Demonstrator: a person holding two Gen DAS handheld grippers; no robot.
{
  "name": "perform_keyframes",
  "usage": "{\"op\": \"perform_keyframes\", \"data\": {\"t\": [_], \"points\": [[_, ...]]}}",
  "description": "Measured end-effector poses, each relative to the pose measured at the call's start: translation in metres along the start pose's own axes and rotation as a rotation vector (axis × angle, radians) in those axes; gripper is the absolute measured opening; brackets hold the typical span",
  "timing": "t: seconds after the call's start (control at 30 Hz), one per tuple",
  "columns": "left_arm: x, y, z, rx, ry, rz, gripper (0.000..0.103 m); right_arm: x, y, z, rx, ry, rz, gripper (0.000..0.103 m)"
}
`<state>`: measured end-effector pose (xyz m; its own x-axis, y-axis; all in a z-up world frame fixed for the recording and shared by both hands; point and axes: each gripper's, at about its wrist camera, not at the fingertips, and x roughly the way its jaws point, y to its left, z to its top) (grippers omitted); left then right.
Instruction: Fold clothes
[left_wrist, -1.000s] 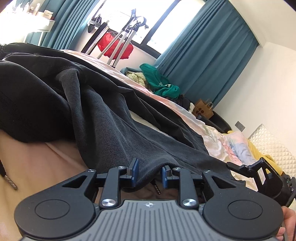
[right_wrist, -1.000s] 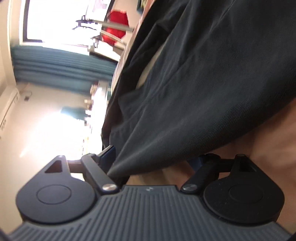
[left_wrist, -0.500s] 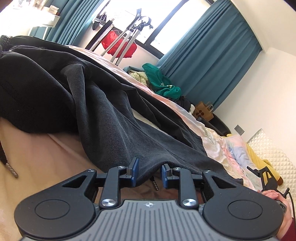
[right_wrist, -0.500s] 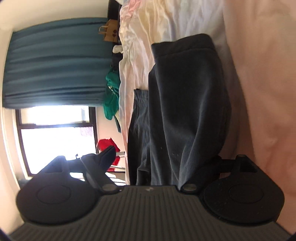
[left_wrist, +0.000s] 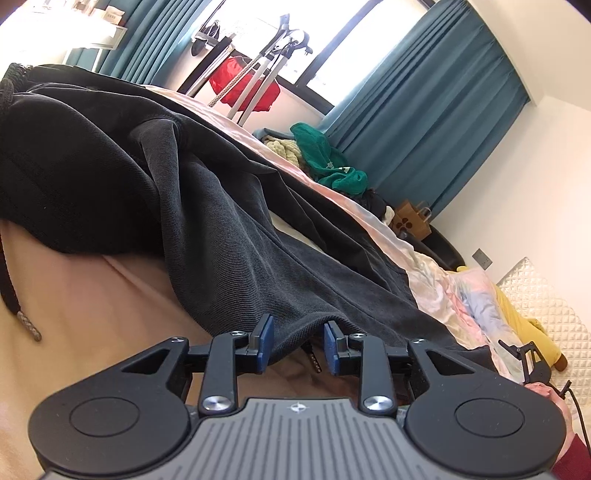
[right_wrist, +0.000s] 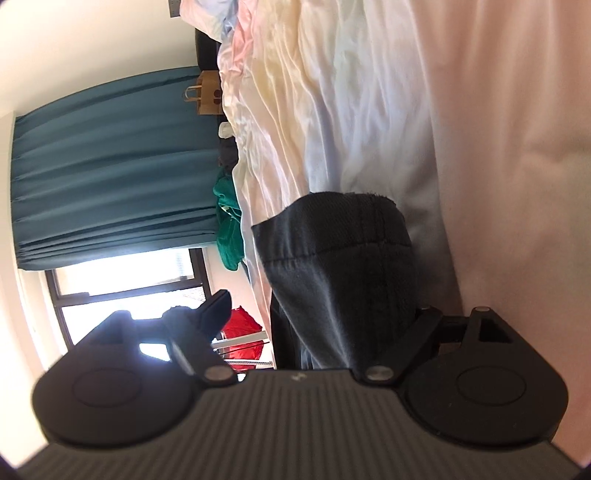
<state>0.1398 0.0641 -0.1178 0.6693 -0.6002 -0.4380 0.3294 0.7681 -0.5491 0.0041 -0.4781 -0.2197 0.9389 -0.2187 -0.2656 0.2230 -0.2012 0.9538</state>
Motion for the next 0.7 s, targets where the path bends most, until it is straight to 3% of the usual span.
{"op": "perform_keyframes", "data": {"t": [0.1,0.17,0.27,0.47,0.53,0.6,0.7], "points": [[0.000,0.000,0.001,-0.004,0.000,0.000,0.031,-0.003,0.010,-0.005,-0.068,-0.006,-0.050,0.063],[0.000,0.000,0.002,-0.007,0.000,-0.001,0.031,-0.005,0.013,-0.006,-0.106,-0.001,-0.103,0.031],[-0.001,-0.001,0.002,-0.011,-0.002,-0.003,0.031,-0.009,0.017,-0.006,-0.160,0.003,-0.163,0.015],[-0.005,-0.006,0.006,0.012,0.007,0.005,0.035,-0.027,0.045,-0.020,-0.392,-0.107,-0.183,0.006],[-0.008,-0.010,0.005,0.029,0.001,-0.010,0.046,-0.027,0.047,-0.020,-0.419,-0.139,-0.202,0.006],[-0.011,-0.015,0.005,0.047,0.002,-0.017,0.076,-0.020,0.041,-0.015,-0.418,-0.146,-0.257,0.006],[-0.020,-0.020,0.005,0.066,0.013,-0.020,0.081,-0.008,0.024,-0.004,-0.351,-0.106,-0.317,0.006]]}}
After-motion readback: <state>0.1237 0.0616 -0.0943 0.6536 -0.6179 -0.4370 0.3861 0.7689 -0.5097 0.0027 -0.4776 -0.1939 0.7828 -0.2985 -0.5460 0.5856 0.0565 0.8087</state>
